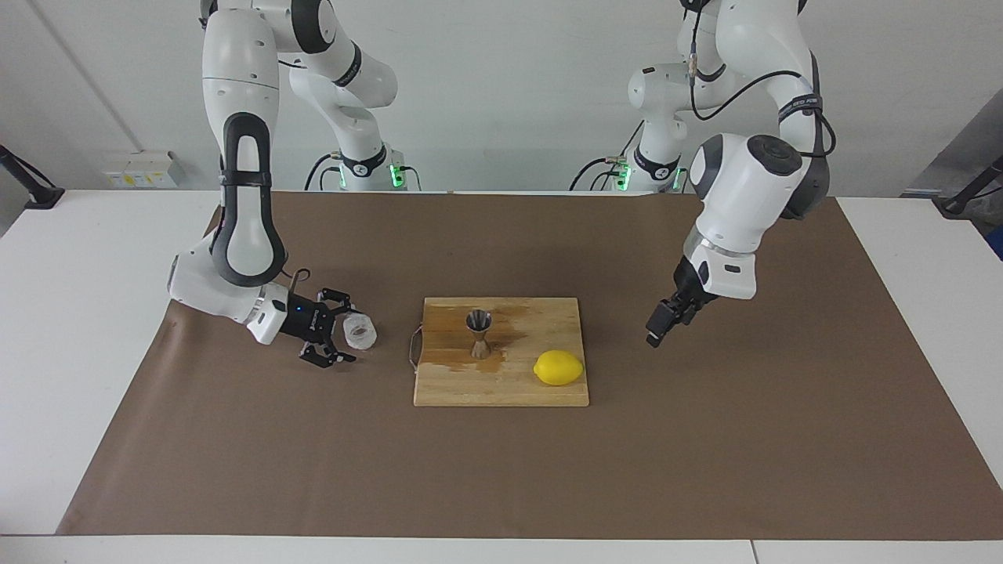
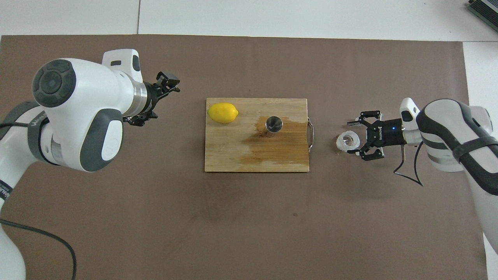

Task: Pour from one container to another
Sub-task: 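Withdraw the left gripper while the right gripper reaches the white cup, then grasp the white cup with the right gripper and lift it, then carry the white cup above the metal cup with the right gripper, then tilt the white cup over the metal cup to pour, then carry the white cup back and set it down beside the board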

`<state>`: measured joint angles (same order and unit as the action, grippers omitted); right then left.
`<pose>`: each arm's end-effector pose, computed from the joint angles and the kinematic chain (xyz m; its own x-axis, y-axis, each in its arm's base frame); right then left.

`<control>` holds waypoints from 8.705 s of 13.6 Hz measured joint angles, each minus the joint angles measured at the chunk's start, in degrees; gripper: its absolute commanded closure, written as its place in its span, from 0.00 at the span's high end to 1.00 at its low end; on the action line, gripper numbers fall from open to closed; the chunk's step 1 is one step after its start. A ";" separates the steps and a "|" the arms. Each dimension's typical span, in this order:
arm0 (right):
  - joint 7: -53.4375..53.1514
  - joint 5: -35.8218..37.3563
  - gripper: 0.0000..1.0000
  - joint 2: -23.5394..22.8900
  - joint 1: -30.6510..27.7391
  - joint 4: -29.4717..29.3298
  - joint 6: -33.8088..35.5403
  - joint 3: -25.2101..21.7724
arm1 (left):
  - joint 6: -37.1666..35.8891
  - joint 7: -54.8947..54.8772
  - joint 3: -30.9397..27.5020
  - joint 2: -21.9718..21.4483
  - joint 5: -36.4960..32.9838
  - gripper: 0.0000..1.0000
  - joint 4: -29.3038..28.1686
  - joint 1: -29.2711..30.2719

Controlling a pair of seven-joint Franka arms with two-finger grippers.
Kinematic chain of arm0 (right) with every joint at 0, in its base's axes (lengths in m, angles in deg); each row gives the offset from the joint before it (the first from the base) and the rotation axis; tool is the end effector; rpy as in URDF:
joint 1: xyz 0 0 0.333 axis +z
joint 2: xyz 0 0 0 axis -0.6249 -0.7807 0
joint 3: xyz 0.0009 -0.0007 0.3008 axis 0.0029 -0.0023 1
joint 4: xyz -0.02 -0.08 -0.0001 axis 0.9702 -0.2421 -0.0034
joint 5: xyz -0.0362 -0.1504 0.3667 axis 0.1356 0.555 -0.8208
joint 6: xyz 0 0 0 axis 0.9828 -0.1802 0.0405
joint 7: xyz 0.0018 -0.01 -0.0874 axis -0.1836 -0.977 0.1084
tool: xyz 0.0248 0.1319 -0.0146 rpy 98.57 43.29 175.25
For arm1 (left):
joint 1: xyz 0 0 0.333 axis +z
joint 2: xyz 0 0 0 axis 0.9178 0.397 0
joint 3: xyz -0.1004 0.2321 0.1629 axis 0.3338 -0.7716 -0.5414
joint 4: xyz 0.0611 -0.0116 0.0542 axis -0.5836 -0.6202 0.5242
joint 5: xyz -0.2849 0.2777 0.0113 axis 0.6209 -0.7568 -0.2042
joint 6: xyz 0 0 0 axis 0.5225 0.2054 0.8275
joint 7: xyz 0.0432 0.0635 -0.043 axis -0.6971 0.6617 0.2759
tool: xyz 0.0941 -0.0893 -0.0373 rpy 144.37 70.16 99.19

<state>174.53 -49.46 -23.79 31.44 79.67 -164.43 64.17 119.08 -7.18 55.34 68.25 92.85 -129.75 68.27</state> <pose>0.5756 -0.0164 0.2015 0.1274 0.6759 0.7259 0.9918 -0.0810 -0.0986 0.6188 -0.1619 0.4130 0.8786 0.4677 0.0965 0.4403 -0.8716 0.2155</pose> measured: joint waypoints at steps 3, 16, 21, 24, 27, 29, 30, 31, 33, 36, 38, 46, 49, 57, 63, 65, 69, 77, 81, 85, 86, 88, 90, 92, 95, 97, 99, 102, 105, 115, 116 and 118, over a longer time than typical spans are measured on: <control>2.72 -1.33 1.00 0.08 0.08 1.38 -1.03 -0.01 | -2.97 -16.87 -5.30 -1.38 0.00 1.00 0.03 -0.63; 4.45 -3.24 0.39 0.59 0.11 2.21 -0.22 0.09 | -24.42 -37.19 -14.57 -12.50 0.00 1.00 6.05 -2.85; 0.98 -3.24 0.39 1.42 0.22 1.72 0.24 0.62 | -32.53 -37.47 -14.56 -13.85 0.00 1.00 11.16 -2.85; -9.27 0.19 0.39 4.79 3.29 -0.29 0.17 1.03 | -34.37 -37.47 -14.56 -13.86 -0.04 1.00 11.79 -2.76; -25.22 9.27 0.39 8.93 8.31 -3.87 0.03 1.29 | -36.28 -37.92 -14.47 -13.88 -1.11 1.00 12.02 -2.72; -33.99 13.47 0.39 10.51 11.39 -5.88 0.04 1.36 | -36.53 -38.17 -14.30 -13.89 -1.14 1.00 12.02 -2.73; -38.22 16.34 0.39 11.07 12.92 -6.49 0.03 1.38 | -36.76 -38.19 -14.27 -13.90 -1.14 1.00 12.02 -2.73; -42.15 19.16 0.39 11.46 14.39 -6.98 -0.05 1.40 | -36.99 -38.19 -14.27 -13.95 -1.14 1.00 11.95 -2.73; -49.21 23.84 0.39 11.63 17.11 -8.10 -0.25 1.43 | -37.39 -38.19 -14.27 -14.29 -1.14 1.00 11.63 -2.73; -55.99 28.78 0.39 11.61 20.48 -8.44 -2.57 1.43 | -37.71 -38.19 -14.25 -14.67 -1.14 1.00 11.46 -2.73; -60.77 32.04 0.39 11.59 23.34 -8.75 -4.91 1.44 | -37.76 -38.19 -14.25 -14.71 -1.14 1.00 11.44 -2.73; -74.28 47.40 0.41 11.55 29.44 -9.76 -6.28 1.44 | -35.52 -38.45 -14.20 -14.72 -1.14 1.00 11.08 -2.48; -77.28 50.77 0.42 11.44 29.39 -12.84 -1.09 1.35 | -34.97 -38.87 -13.82 -14.68 -1.14 1.00 11.02 -2.49; -79.40 56.55 0.42 6.80 31.85 -21.13 7.42 1.42 | -36.55 -39.25 -13.74 -14.02 -1.14 1.00 10.72 -2.49; -81.49 57.65 0.42 4.26 32.98 -23.88 8.69 1.41 | -36.67 -39.36 -13.63 -14.02 -1.14 1.00 10.72 -2.20; -81.67 57.69 0.42 3.54 33.40 -24.59 10.29 1.42 | -36.67 -39.42 -13.02 -14.02 -1.14 1.00 10.72 -2.19; -82.52 58.74 0.42 3.12 34.24 -24.88 11.67 1.41 | -36.68 -39.42 -12.69 -14.02 -1.14 1.00 10.72 -2.16; -84.33 59.69 0.42 2.92 34.28 -26.63 14.23 1.36 | -36.37 -39.42 -12.53 -14.02 -0.44 1.00 10.70 -2.16; -86.00 59.69 0.42 2.39 34.22 -28.11 15.51 1.31 | -36.42 -39.42 -12.52 -14.18 -0.44 1.00 9.82 -2.16; -86.56 59.69 0.42 2.13 34.17 -28.51 16.09 1.30 | -36.42 -39.42 -12.54 -14.40 -0.44 1.00 9.29 -2.11; -86.66 59.69 0.42 2.06 34.12 -28.75 16.18 1.30 | -36.42 -39.42 -12.54 -14.43 -0.44 1.00 9.28 -2.11; -86.87 59.69 0.42 1.88 34.01 -29.21 16.41 1.27 | -36.42 -39.42 -12.55 -14.50 -0.44 1.00 9.28 -2.10; -87.45 59.69 0.42 1.65 33.90 -29.58 16.42 1.22 | -36.42 -39.42 -12.55 -14.53 -0.44 1.00 9.27 -2.10; -87.77 59.53 0.42 1.52 33.79 -29.74 16.42 1.14 | -36.42 -39.42 -12.55 -14.53 -0.44 1.00 9.27 -2.10; -88.16 57.84 0.43 1.46 33.66 -29.99 15.38 1.12 | -36.42 -39.42 -12.55 -14.53 -0.44 1.00 9.27 -2.10; -88.16 56.57 0.43 1.33 33.26 -30.00 13.01 1.12 | -36.42 -39.42 -12.55 -14.53 -0.44 1.00 9.27 -2.10; -88.16 55.46 0.43 1.01 32.95 -30.00 11.44 1.12 | -36.42 -39.42 -12.55 -14.53 -0.44 1.00 9.27 -2.10; -86.80 52.02 0.42 0.62 32.09 -29.38 8.56 1.13 | -36.42 -39.42 -12.55 -14.54 -0.44 1.00 9.27 -2.10; -79.60 47.26 0.42 0.72 29.45 -28.87 7.73 1.12 | -36.42 -39.42 -12.55 -14.54 -0.44 1.00 9.27 -2.10; -41.11 32.88 0.42 6.61 16.08 -14.60 -1.39 0.89 | -36.42 -39.42 -12.55 -14.54 -0.44 1.00 9.26 -2.09; -36.20 30.43 0.42 7.29 15.08 -11.25 -4.57 0.86 | -36.42 -39.42 -12.55 -14.54 -0.44 1.00 9.26 -2.09; -27.08 25.76 0.42 8.08 13.01 -6.05 -8.21 0.83 | -36.42 -39.42 -12.55 -14.54 -0.44 1.00 9.26 -2.09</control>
<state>147.45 -23.70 -15.71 44.45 73.62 -172.64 64.99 82.66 -46.60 42.80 53.71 92.42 -120.48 66.18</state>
